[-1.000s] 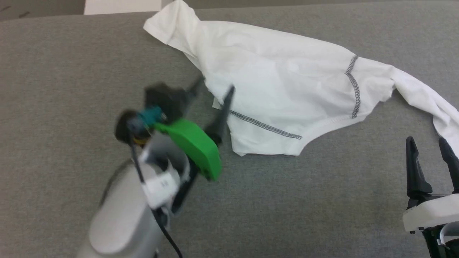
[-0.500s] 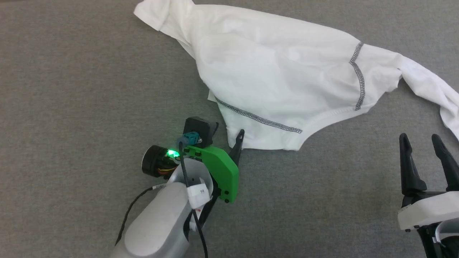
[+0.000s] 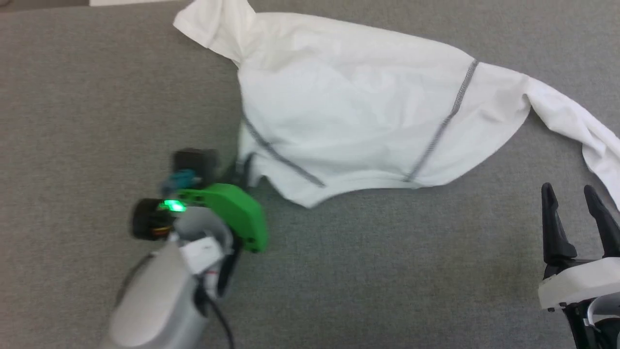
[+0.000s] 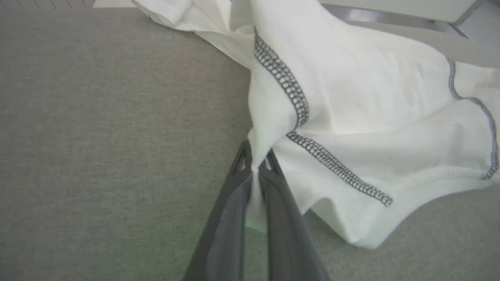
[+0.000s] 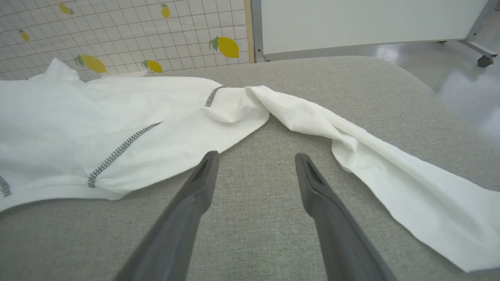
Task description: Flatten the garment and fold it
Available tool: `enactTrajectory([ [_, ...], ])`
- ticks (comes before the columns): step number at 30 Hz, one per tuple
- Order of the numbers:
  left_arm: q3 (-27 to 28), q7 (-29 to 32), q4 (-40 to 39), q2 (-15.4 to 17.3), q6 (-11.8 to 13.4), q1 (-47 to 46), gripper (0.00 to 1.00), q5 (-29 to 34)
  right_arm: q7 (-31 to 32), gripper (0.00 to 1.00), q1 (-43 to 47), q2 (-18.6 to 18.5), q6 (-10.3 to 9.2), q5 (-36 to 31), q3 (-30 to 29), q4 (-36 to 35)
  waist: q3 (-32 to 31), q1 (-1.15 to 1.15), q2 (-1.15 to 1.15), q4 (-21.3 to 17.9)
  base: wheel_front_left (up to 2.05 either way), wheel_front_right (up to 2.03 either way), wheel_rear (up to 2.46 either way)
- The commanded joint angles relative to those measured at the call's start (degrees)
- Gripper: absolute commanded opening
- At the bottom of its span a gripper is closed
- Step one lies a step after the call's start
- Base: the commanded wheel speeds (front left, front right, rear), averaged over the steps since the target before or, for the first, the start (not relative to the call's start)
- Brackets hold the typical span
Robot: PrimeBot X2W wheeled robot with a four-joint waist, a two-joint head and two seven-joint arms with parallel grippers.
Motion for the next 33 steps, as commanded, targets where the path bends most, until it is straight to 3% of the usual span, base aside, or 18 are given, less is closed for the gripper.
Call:
enactTrajectory([
  [1, 1.6, -0.2, -2.2, 2.1, 1.1, 1.2, 0.0, -0.1, -0.1, 1.0, 0.1, 0.0, -0.09, -0.2, -0.1, 0.1, -3.5, 0.0, 0.0, 2.8, 0.0, 0.0, 0.0],
  [6, 5.2, 2.9, -14.2, 9.2, 4.1, 4.3, 0.0, 1.5, 0.7, 1.0, 1.4, 0.0, -0.09, -0.5, -0.3, -0.1, -7.1, 0.0, 0.0, 5.4, 0.0, 0.0, 0.0],
  [8, 4.6, 5.2, -19.1, 11.3, 4.1, 4.7, 0.0, 2.6, 1.1, 1.0, 1.9, 0.0, -0.09, -0.6, -0.3, -0.2, -8.0, 0.0, 0.0, 6.1, 0.0, 0.0, 0.0],
  [11, 0.9, 9.4, -25.7, 11.9, 2.7, 4.2, 0.0, 3.5, 1.5, 1.0, 2.3, 0.0, -0.09, -0.4, 0.2, -0.5, -8.7, 0.0, 0.0, 6.7, 0.0, 0.0, 0.0],
  [14, -5.4, 12.8, -29.3, 10.1, -0.2, 2.7, 0.0, 4.3, 1.7, 1.0, 2.4, 0.0, -0.09, -0.4, 0.5, -0.7, -8.8, 0.0, 0.0, 7.0, 0.0, 0.0, 0.0],
  [18, -16.0, 16.2, -28.3, 4.4, -5.2, 1.2, 0.0, 3.7, 1.8, 1.0, 2.6, 0.0, -0.09, -0.2, 0.9, -0.8, -8.2, 0.0, 0.0, 6.8, 0.0, 0.0, 0.0],
  [21, -23.1, 17.3, -23.1, 0.4, -9.0, 0.8, 0.0, 3.8, 1.8, 1.0, 2.5, 0.0, -0.09, 0.1, 1.2, -0.7, -7.4, 0.0, 0.0, 6.2, 0.0, 0.0, 0.0],
  [25, -27.7, 17.0, -13.4, -3.9, -11.8, 1.9, 0.0, 1.5, 1.8, 1.0, 2.4, 0.0, -0.09, 0.4, 1.7, -0.2, -6.5, 0.0, 0.0, 5.4, 0.0, 0.0, 0.0],
  [26, -28.4, 17.0, -11.2, -4.3, -12.3, 2.0, 0.04, 1.4, 1.9, 1.0, 2.4, 0.0, -0.09, 0.5, 1.9, -0.1, -6.3, 0.0, 0.0, 5.2, 0.0, 0.0, 0.0],
  [29, -28.2, 14.9, -5.6, -6.2, -12.5, 2.4, 1.0, 0.4, 1.8, 1.0, 2.3, 0.0, -0.09, 0.7, 2.0, 0.1, -6.0, 0.0, 0.0, 5.0, 0.0, 0.0, 0.0],
  [33, -25.7, 11.6, -2.8, -6.8, -11.4, 3.0, 1.0, -0.9, 2.1, 1.0, 2.6, 0.0, -0.09, 0.4, 1.5, 0.3, -5.8, 0.0, 0.0, 5.8, 0.0, 0.0, 0.0],
])
